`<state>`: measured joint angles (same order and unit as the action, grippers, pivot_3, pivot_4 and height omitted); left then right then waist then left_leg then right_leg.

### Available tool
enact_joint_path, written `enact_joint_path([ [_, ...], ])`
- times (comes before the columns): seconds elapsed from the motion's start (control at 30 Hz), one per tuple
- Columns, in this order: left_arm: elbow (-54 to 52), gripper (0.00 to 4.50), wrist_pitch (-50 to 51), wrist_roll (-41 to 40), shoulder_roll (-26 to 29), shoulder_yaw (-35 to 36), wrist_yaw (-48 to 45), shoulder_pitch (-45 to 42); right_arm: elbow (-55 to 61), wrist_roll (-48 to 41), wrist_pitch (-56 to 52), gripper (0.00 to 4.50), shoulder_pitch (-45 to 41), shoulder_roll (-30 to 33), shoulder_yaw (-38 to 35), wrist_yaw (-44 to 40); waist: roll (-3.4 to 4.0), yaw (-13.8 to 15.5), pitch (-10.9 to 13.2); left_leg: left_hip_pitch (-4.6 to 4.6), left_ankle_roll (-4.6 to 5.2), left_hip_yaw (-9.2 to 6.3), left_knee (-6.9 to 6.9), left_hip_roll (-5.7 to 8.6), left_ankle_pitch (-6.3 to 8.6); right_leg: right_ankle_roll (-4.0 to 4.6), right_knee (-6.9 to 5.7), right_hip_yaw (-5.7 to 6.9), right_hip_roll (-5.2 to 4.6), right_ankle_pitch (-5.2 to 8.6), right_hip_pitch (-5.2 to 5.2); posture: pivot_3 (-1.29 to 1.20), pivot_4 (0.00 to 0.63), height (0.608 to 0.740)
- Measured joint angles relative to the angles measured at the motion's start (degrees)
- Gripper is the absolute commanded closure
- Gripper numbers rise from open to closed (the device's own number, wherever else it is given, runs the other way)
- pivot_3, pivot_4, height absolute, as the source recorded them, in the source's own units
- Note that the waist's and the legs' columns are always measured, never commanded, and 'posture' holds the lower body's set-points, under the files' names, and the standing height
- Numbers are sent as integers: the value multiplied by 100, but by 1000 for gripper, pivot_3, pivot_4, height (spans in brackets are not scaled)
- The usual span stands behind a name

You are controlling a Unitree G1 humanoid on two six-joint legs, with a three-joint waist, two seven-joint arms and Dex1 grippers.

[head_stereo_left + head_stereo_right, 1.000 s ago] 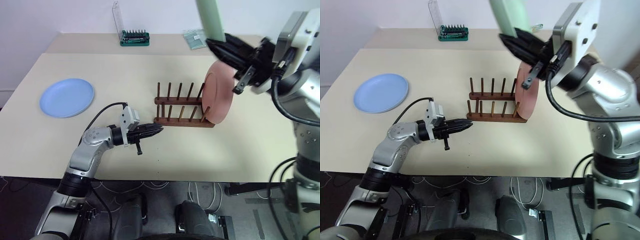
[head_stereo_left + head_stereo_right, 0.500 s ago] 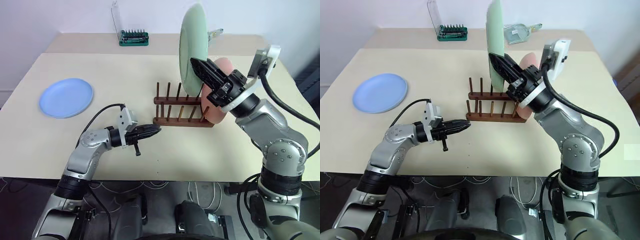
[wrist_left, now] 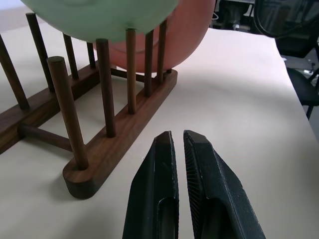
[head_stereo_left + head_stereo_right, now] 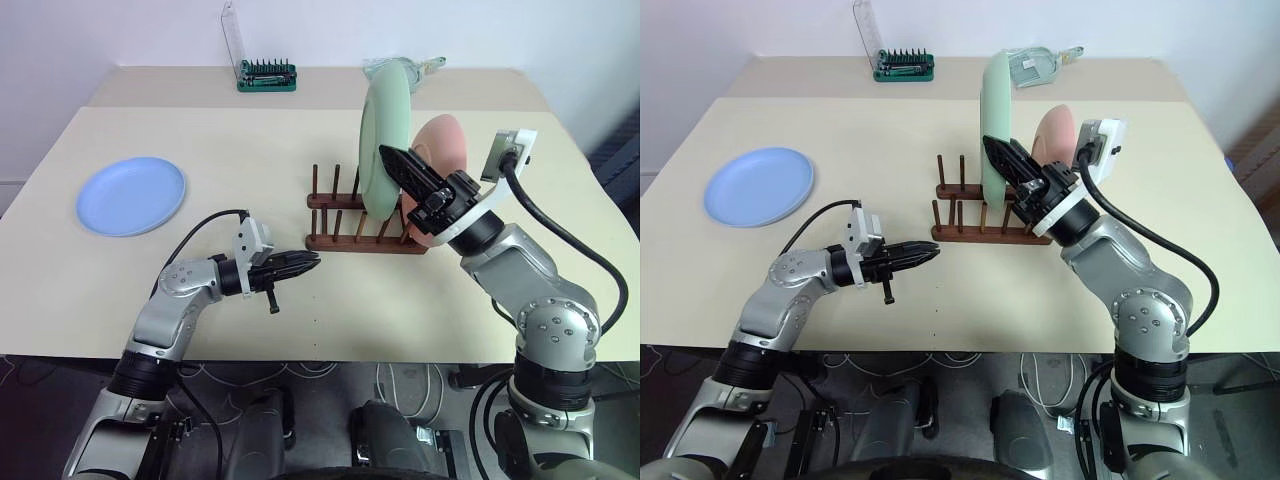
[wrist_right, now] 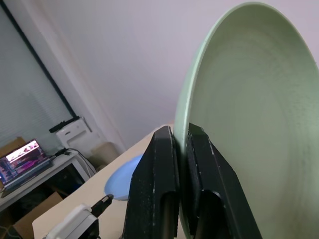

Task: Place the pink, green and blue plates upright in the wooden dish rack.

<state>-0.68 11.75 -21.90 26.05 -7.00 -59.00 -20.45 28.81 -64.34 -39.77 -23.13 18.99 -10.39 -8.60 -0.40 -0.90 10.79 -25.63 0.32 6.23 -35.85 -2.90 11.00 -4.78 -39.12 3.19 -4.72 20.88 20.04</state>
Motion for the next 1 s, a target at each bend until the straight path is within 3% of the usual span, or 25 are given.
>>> enact_joint_path([
  [0.3, 0, 4172, -1, 0, 0, 0, 5, 1, -206, 3, 60, 4424, 224, -80, -12, 39, 0, -3, 0, -5, 0, 0, 1, 0, 0, 0, -1, 0, 1, 0, 6, 0, 150, 732],
  [0.4, 0, 4172, -2, 0, 0, 0, 4, 2, -216, 11, 90, 3499, 241, -105, -12, 33, 0, -2, 0, -5, 0, 0, 1, 0, 0, 0, -1, -1, 1, 0, 6, 0, 150, 732],
  [0.63, 0, 4172, -15, 0, 0, 0, 21, 1, -261, 58, 121, 56, 282, -107, -12, -10, 0, -1, 0, -7, 0, 0, 1, 0, 0, 0, -1, -1, 1, 0, 7, 0, 150, 732],
  [1.0, -1, 4172, -5, -1, 0, 0, 51, -1, -167, 349, 137, 19, 131, 234, -15, -137, 0, -3, 0, -8, 0, 0, 1, 0, 0, 0, -1, -1, 1, 0, 10, 0, 150, 732],
])
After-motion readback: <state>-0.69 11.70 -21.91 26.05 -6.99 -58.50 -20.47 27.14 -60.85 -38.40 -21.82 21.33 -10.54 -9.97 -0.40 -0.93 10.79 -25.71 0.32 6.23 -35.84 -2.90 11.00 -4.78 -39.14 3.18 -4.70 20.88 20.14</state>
